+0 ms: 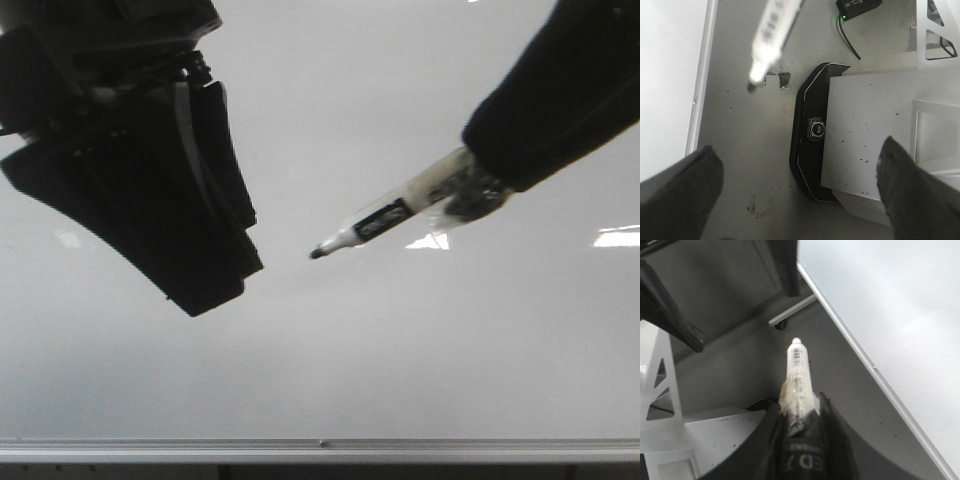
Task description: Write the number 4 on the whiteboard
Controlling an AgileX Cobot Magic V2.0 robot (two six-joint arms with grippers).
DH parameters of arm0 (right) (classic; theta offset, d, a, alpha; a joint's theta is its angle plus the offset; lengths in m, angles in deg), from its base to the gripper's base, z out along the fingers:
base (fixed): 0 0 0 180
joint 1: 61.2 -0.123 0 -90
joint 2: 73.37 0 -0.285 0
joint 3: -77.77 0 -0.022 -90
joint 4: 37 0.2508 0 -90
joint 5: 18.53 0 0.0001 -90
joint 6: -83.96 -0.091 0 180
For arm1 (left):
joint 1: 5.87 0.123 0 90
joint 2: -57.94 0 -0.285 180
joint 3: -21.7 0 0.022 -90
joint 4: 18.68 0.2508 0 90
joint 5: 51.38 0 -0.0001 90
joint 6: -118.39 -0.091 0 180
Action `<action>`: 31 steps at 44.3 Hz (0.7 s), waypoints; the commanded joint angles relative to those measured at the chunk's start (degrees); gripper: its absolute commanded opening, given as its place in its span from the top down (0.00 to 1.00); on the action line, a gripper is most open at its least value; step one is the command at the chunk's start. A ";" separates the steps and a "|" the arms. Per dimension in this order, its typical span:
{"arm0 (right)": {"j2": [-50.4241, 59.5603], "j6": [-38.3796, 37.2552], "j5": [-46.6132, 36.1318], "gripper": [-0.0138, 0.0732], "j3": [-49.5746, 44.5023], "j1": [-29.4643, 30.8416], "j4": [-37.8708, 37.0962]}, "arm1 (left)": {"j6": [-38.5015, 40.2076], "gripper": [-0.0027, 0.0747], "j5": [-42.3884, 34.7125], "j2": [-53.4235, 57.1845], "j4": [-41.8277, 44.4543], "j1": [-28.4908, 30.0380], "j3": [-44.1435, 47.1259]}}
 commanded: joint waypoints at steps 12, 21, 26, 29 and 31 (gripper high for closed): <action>10.30 -0.04 -8.42 0.91 -2.38 10.76 2.32 | 0.64 0.99 -0.16 2.41 -2.74 -0.50 -1.76; 10.11 -5.53 -22.34 0.91 -1.92 11.27 2.32 | 0.64 0.99 -0.16 2.41 -2.74 -0.50 -1.76; 7.97 -5.78 -25.27 0.91 1.57 13.24 2.32 | 0.64 0.99 -0.16 2.41 -2.74 -0.50 -1.76; 5.46 -5.78 -24.05 0.91 5.24 14.63 2.32 | 0.64 0.99 -0.16 2.41 -2.74 -0.50 -1.76; 3.42 -5.84 -23.44 0.91 7.23 15.11 2.32 | 0.64 0.99 -0.16 2.41 -2.74 -0.50 -1.76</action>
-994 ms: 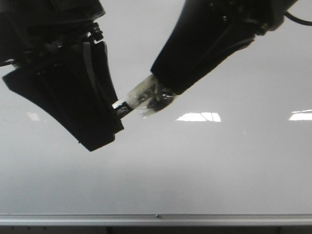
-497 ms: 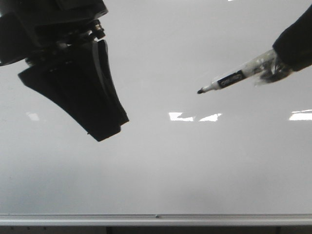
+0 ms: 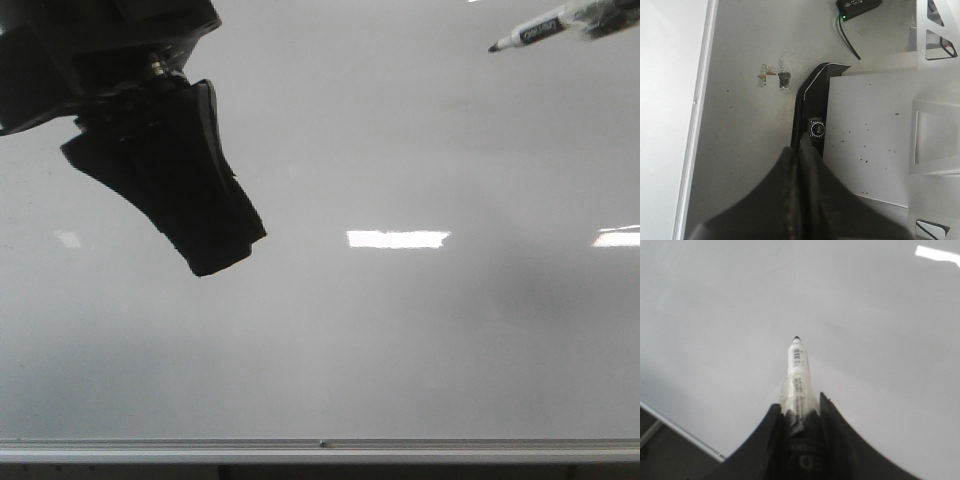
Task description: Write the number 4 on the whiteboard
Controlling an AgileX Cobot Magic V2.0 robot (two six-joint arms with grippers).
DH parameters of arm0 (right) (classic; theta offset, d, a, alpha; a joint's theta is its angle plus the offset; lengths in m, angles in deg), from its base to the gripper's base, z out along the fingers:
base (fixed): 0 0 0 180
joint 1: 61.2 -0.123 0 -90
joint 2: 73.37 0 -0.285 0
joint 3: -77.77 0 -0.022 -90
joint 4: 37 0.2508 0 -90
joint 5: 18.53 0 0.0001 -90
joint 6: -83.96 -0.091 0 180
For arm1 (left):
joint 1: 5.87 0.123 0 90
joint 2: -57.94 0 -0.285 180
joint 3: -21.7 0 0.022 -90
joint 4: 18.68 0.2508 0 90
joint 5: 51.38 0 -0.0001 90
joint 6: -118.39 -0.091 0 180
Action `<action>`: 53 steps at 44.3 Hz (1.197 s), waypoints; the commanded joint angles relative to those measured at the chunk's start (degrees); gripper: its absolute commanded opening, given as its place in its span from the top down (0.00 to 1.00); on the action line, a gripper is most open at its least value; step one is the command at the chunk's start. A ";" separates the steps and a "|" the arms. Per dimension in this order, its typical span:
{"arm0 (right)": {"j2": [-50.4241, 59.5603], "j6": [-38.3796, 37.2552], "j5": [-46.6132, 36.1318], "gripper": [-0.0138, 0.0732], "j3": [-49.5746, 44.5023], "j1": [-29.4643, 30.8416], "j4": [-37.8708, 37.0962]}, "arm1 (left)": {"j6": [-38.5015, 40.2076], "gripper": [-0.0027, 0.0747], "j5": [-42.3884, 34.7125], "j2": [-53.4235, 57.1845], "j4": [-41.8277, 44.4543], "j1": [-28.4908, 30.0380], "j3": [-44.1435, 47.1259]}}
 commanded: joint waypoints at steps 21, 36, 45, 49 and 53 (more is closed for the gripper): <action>-16.66 -0.37 -4.21 0.91 15.74 1.35 2.21 | 0.55 0.99 -0.16 2.41 -2.71 -0.50 -1.76; -21.10 -0.37 1.74 0.91 15.48 0.52 1.44 | 0.55 0.99 -0.39 2.41 -2.71 -0.50 -1.76; -24.63 -0.37 0.99 0.91 13.55 -3.58 1.43 | 0.55 0.99 -0.39 2.41 -2.71 -0.50 -1.76; -24.64 -1.36 -0.16 0.91 13.22 -3.80 1.43 | 0.55 0.99 -0.39 2.41 -2.71 -0.50 -1.76; -23.73 -1.94 -1.22 0.91 13.21 -2.83 1.13 | 0.55 0.99 -0.39 2.41 -2.71 -0.50 -1.76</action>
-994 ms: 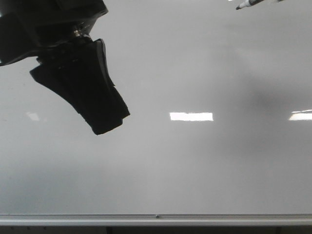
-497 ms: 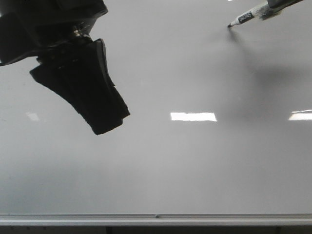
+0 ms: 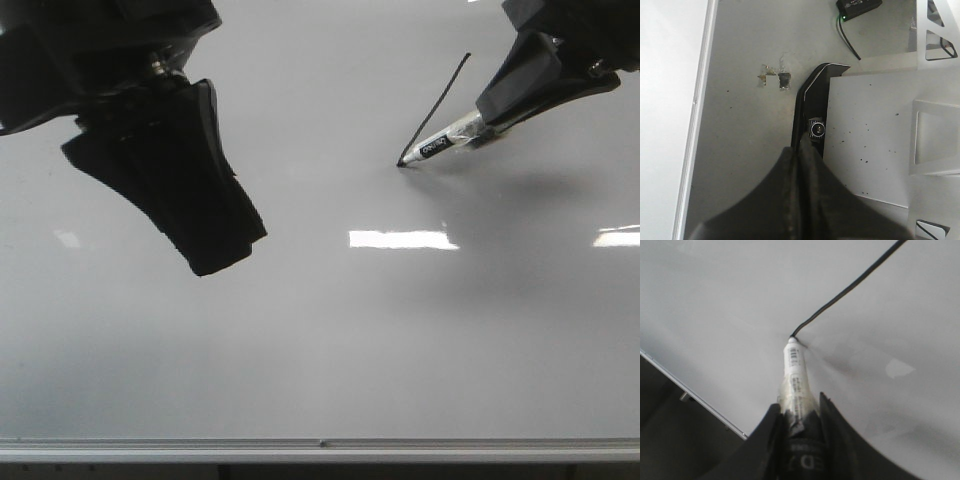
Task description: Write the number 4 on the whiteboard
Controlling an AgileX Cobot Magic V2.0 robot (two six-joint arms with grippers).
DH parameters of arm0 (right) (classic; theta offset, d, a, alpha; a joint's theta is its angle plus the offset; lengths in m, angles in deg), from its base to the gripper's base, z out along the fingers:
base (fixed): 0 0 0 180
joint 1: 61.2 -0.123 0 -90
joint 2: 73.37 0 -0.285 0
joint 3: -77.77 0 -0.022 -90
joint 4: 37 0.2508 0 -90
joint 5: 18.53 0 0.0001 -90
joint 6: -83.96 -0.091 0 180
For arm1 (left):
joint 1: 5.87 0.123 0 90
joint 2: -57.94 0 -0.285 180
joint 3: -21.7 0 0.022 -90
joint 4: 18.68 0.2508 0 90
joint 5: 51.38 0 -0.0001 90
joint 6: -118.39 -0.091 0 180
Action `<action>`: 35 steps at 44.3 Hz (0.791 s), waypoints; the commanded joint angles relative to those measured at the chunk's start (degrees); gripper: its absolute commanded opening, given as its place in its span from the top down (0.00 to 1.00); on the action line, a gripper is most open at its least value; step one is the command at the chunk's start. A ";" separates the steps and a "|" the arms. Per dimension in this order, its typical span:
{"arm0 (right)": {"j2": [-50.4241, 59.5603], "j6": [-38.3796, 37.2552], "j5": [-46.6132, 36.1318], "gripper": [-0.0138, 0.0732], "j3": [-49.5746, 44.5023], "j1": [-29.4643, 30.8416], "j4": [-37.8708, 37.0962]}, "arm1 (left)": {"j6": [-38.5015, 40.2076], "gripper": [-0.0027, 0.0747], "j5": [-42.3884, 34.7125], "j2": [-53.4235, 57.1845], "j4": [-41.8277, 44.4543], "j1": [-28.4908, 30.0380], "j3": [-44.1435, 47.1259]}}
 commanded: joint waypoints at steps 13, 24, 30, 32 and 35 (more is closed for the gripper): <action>6.49 -2.93 -6.03 0.91 -1.08 11.79 -3.33 | 0.55 0.99 -0.39 2.41 -2.62 -0.50 -1.76; 11.14 -3.15 2.60 0.91 -1.43 16.49 -3.40 | 0.55 0.99 -0.39 2.41 -2.62 -0.50 -1.76; 14.73 -3.20 4.72 0.91 0.96 13.87 -2.93 | 0.55 0.99 -0.39 2.41 -2.62 -0.50 -1.76; 14.68 -3.40 4.39 0.91 2.53 12.62 -2.85 | 0.55 0.99 -0.53 2.41 -2.62 -0.50 -1.76; 13.85 -3.95 2.99 0.91 4.44 11.22 -2.85 | 0.55 0.99 -0.53 2.41 -2.62 -0.50 -1.76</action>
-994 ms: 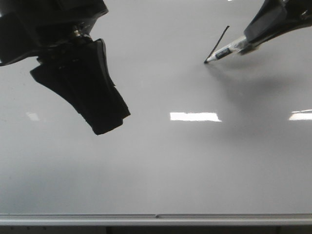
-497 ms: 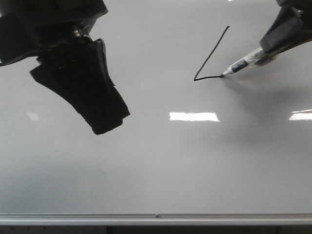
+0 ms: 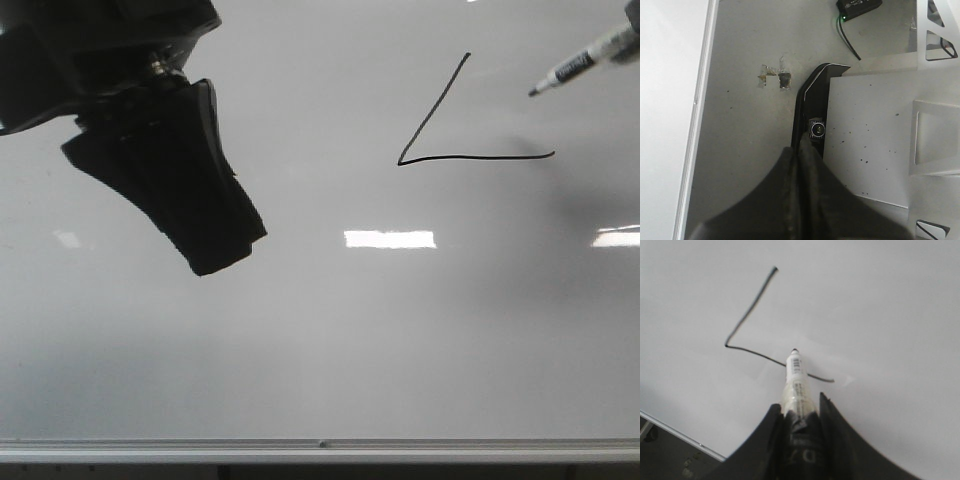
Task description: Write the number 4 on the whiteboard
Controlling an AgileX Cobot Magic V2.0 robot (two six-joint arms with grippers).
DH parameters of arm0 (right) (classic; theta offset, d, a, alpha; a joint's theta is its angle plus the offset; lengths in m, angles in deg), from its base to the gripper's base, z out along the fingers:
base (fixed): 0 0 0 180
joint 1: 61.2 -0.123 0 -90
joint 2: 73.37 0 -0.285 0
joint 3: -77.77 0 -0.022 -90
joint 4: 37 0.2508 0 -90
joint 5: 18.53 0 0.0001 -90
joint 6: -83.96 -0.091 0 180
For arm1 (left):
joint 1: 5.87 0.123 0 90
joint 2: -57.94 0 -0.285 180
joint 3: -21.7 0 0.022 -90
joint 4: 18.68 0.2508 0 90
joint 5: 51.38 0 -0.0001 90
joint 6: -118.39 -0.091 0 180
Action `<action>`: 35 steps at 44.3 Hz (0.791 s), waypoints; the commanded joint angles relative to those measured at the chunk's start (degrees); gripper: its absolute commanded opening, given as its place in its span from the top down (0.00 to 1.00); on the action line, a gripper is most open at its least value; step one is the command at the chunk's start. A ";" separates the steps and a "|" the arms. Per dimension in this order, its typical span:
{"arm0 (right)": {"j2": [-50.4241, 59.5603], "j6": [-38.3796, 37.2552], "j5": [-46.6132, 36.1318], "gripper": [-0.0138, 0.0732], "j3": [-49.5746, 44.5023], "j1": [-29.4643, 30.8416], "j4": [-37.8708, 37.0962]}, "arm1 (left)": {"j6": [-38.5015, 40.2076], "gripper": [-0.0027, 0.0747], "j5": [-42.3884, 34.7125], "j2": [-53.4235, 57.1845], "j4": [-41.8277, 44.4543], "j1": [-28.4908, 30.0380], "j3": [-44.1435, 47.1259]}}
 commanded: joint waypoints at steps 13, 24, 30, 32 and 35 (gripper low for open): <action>-4.66 -1.88 -4.67 0.91 7.56 -2.25 2.17 | 0.55 0.99 -0.50 2.41 -2.62 -0.50 -1.76; -6.28 -1.88 -5.09 0.91 7.62 -2.33 2.30 | 0.55 0.99 -0.50 2.41 -2.62 -0.50 -1.76; -6.36 -1.88 -4.94 0.91 7.62 -2.33 2.12 | 0.55 0.99 -0.50 2.41 -2.62 -0.50 -1.76; -6.36 -1.88 -4.47 0.91 7.44 -2.33 1.63 | 0.55 0.99 -0.50 2.41 -2.62 -0.50 -1.76; -6.46 -1.88 -3.96 0.91 6.60 -2.33 1.22 | 0.55 0.99 -0.50 2.41 -2.62 -0.50 -1.76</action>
